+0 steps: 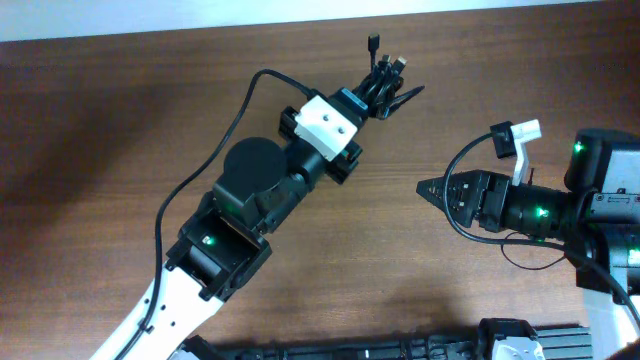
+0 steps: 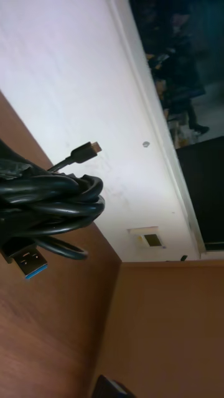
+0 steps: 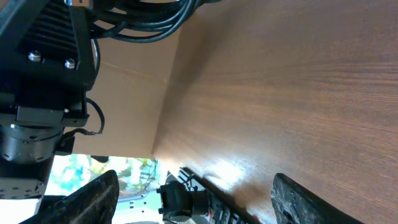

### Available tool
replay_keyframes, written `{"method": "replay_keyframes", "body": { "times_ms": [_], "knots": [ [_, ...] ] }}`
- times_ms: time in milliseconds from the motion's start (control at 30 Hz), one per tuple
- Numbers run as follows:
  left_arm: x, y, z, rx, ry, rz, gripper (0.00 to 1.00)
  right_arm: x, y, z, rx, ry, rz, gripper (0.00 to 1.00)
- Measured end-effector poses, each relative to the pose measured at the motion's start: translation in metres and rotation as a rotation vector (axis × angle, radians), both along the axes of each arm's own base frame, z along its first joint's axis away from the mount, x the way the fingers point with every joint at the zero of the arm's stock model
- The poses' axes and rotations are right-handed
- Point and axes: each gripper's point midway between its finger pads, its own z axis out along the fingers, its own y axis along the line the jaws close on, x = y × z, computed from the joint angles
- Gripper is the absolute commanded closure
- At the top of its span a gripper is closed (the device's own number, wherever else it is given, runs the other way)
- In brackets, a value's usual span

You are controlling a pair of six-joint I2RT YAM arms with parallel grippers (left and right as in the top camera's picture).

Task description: Untangle cables

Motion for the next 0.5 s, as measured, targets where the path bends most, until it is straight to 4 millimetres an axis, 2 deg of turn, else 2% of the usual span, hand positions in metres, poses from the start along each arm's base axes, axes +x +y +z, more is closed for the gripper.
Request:
{"method": "replay_keyframes", "body": {
  "times_ms": [267, 500],
  "knots": [
    [-0.009, -0.006, 0.003, 0.003, -0.014, -0.097, 1.00, 0.007, -0.009, -0.009, -0.077, -0.017, -0.045, 0.23],
    [0.010, 0.022, 0.013, -0.203, 0.134, -0.120, 1.00, 0.012, -0.011, -0.009, -0.104, -0.054, -0.048, 0.23]
  ]
}}
